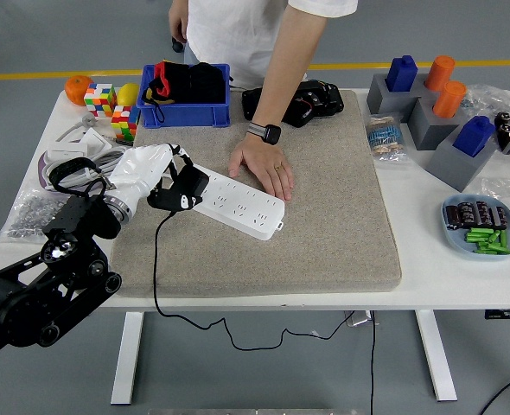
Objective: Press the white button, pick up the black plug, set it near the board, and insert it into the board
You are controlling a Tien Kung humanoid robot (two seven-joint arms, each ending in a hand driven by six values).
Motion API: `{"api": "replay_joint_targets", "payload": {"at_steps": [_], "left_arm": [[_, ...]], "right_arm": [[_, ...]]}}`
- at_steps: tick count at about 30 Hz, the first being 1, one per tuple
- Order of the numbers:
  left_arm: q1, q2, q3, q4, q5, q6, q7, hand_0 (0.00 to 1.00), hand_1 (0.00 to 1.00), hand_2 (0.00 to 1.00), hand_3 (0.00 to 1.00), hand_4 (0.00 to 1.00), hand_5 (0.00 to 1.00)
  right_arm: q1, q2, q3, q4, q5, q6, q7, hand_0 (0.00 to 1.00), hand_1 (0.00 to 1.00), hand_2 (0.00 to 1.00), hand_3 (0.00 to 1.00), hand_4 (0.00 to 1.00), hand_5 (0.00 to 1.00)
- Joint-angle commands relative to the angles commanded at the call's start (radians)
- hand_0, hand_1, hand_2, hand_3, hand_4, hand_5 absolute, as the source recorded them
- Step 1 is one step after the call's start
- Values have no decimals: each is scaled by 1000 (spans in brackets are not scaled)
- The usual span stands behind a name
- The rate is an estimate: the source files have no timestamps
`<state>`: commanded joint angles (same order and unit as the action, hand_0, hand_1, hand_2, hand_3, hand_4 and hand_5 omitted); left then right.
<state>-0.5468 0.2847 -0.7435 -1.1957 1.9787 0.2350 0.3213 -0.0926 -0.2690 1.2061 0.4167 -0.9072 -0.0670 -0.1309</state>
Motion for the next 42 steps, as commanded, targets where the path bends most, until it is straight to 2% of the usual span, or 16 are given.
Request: {"api": "replay_joint_targets", "payload": {"at_steps": [8,13,30,38,39,42], "left_arm": [[-44,-35,37,95,-16,-2,-1,105,207,226,331,343,2],[-55,-46,48,135,-25,-1,-4,101,207,226,329,342,2],[-60,-56,69,165,-27,2,-4,97,204,224,325,336,2],[-58,-53,64,157,-25,-17,19,98,207,226,330,343,2],[-58,-53,64,156,-27,-12,14,197,427,404,606,736,2],[-57,-52,64,152,-23,-3,3,197,427,404,606,736,2]], "right_arm": [[-1,-2,-8,-1,2,0,-1,742,715,689,646,707,406],[1,-3,-10,-1,2,0,-1,742,715,688,644,707,405],[-1,-4,-16,-1,3,1,-2,742,714,688,641,705,403],[-4,-4,-14,-2,2,0,-2,742,714,688,639,705,402],[-4,-3,-14,-2,2,1,-2,742,714,687,640,703,401],[-4,-2,-12,-2,2,1,-2,742,714,687,640,703,401]]}}
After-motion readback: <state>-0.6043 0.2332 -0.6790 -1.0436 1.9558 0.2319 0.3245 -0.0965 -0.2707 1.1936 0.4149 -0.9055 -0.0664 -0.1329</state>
